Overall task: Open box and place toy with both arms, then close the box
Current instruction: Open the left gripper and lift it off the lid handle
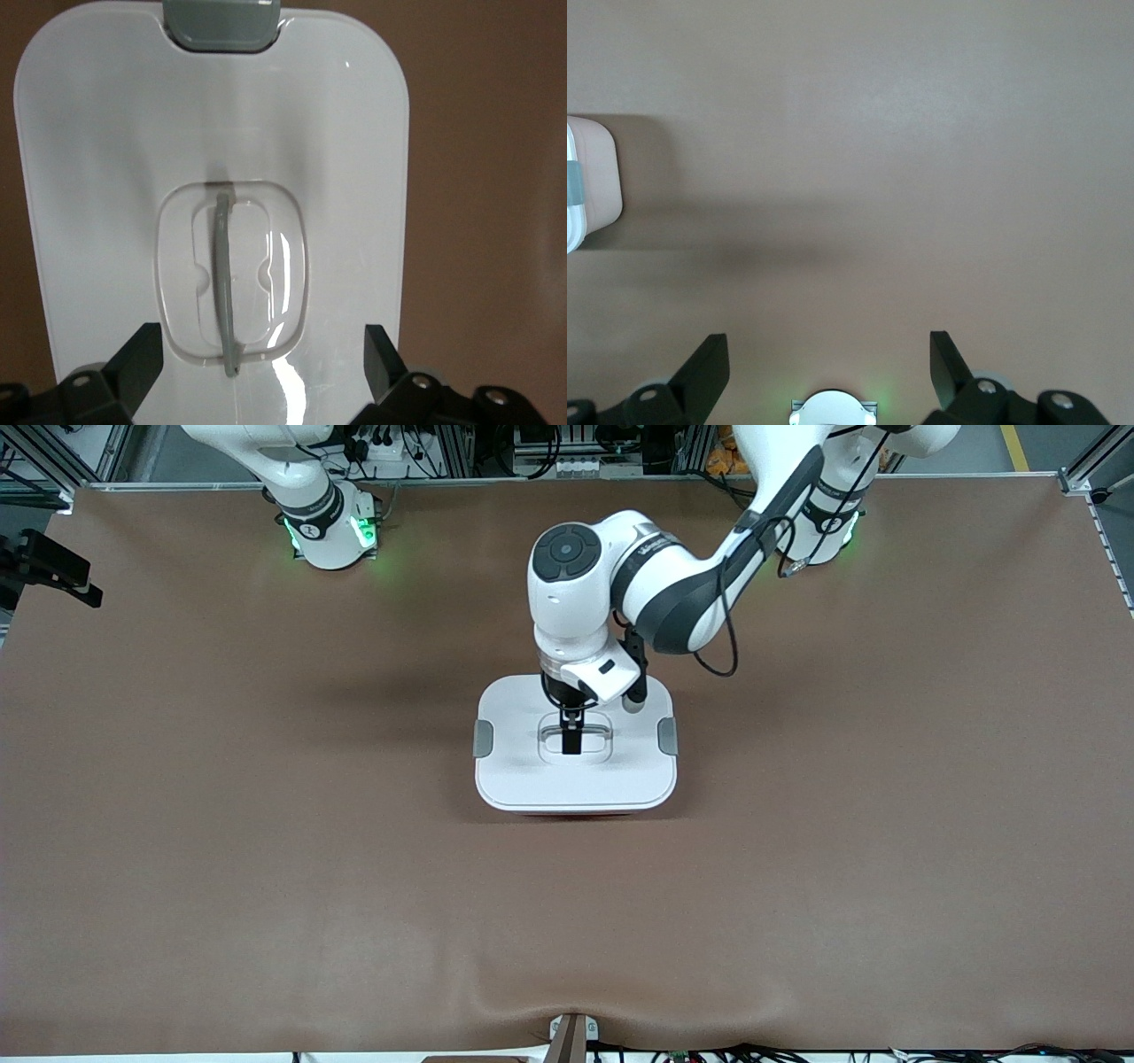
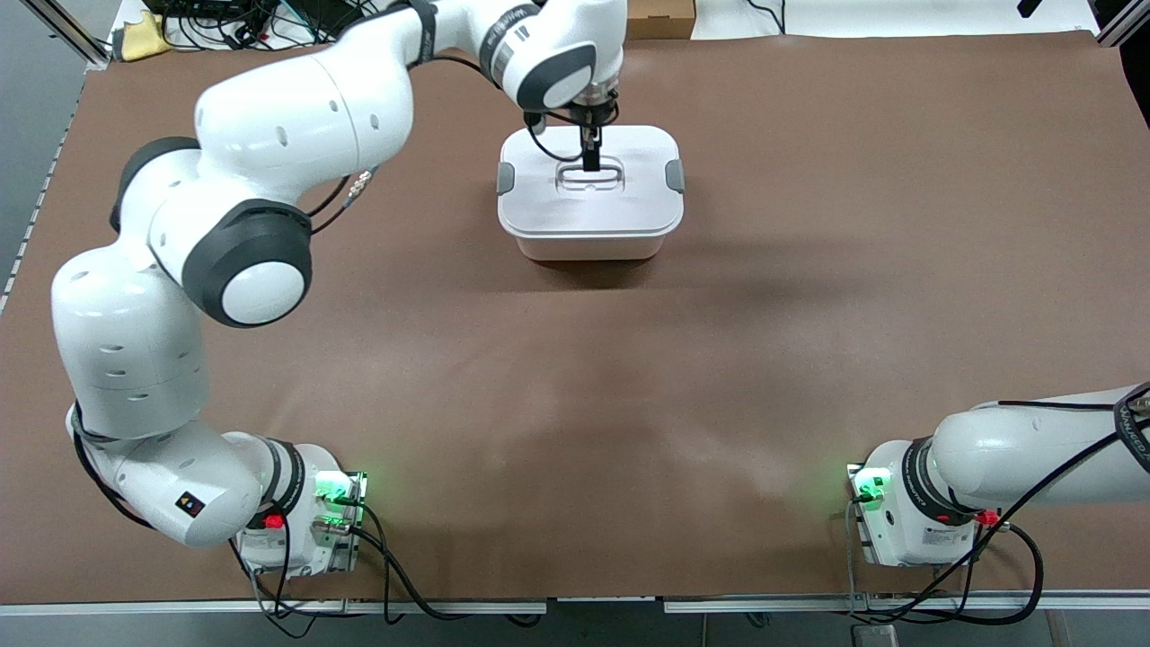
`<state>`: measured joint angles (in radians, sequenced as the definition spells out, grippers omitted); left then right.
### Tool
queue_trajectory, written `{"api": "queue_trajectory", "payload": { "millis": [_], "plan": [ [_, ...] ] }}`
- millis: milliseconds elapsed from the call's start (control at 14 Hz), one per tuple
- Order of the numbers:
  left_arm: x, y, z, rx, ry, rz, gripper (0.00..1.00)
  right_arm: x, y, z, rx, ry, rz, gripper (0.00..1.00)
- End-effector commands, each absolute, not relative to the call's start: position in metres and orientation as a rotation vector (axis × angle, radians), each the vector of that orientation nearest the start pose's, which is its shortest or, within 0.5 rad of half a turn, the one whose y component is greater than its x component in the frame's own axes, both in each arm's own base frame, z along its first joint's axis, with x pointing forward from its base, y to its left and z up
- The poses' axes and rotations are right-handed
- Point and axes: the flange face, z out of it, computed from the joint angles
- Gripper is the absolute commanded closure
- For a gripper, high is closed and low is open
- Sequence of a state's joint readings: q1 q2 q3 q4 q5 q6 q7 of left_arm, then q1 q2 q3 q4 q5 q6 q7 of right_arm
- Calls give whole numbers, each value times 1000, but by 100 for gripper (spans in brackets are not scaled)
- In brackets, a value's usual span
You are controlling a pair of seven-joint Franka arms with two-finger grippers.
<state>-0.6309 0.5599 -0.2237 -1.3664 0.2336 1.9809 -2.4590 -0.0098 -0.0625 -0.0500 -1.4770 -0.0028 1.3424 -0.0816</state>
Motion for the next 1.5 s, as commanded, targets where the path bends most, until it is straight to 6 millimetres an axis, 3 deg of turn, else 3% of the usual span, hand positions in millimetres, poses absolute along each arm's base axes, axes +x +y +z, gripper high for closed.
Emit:
{"api": "queue_trajectory", "payload": {
  "millis": [0,214,498,712,854,1281,1424],
  "plan": [
    [511,-493,437,-2332,-2205,-195,0,507,-33,685,-3118,-9,115,0],
    [519,-462,474,-2396,-2113,-194,0,507,-33,685,-3118,-9,115,0],
    [539,-408,526,-2538,-1983,-134,0,507,-33,685,-3118,-9,115,0],
    [546,-379,537,-2612,-1819,-113,0,507,-33,685,-3118,-9,115,0],
    [558,-349,549,-2668,-1736,-107,0,507,-33,685,-3118,-9,115,0],
    [595,-240,571,-2741,-1548,-88,0,507,-34,685,-3118,-7,115,0],
    [603,-212,577,-2802,-1431,-99,0,507,-34,685,-3118,-7,115,0]
  ]
}}
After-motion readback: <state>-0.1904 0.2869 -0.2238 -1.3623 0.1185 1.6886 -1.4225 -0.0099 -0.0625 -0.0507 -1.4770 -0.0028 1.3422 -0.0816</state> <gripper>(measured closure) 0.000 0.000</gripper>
